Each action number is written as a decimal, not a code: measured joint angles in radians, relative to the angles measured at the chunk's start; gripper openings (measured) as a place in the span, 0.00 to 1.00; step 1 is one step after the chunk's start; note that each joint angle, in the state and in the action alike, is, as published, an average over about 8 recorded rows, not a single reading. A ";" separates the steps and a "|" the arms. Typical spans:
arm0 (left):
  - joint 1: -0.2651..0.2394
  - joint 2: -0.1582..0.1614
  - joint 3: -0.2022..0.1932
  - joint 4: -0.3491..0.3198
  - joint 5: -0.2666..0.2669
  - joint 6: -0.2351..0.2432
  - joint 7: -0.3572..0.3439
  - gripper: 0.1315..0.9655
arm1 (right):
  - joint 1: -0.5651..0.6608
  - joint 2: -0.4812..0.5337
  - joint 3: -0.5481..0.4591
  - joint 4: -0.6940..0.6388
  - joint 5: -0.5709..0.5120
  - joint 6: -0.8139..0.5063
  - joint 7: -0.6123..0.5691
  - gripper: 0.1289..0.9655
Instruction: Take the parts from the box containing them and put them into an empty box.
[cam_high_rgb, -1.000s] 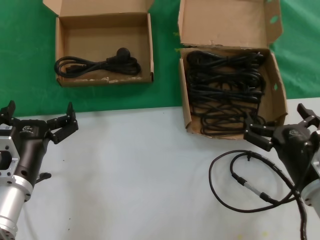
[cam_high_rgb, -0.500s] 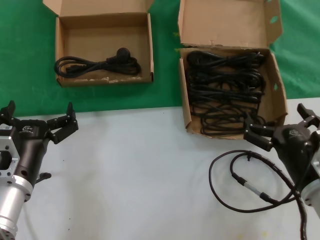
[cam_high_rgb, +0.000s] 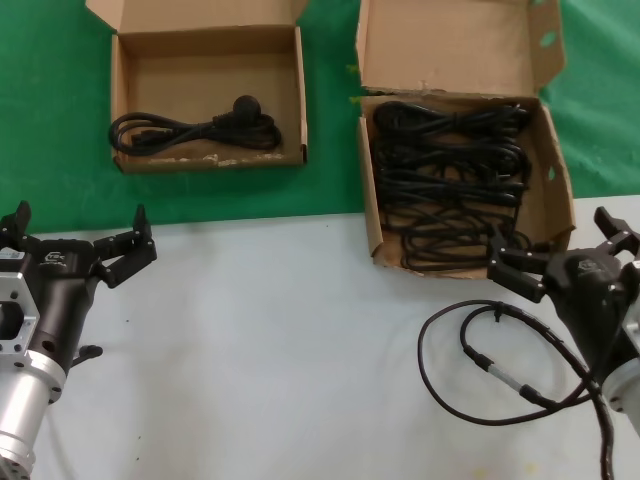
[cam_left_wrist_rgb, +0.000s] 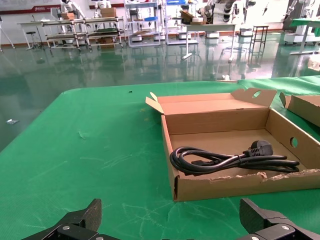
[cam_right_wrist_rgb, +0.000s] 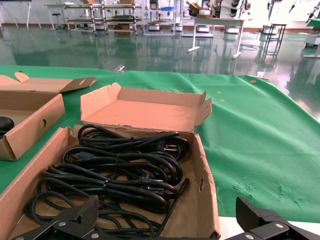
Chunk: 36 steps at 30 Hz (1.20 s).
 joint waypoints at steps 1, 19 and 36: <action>0.000 0.000 0.000 0.000 0.000 0.000 0.000 1.00 | 0.000 0.000 0.000 0.000 0.000 0.000 0.000 1.00; 0.000 0.000 0.000 0.000 0.000 0.000 0.000 1.00 | 0.000 0.000 0.000 0.000 0.000 0.000 0.000 1.00; 0.000 0.000 0.000 0.000 0.000 0.000 0.000 1.00 | 0.000 0.000 0.000 0.000 0.000 0.000 0.000 1.00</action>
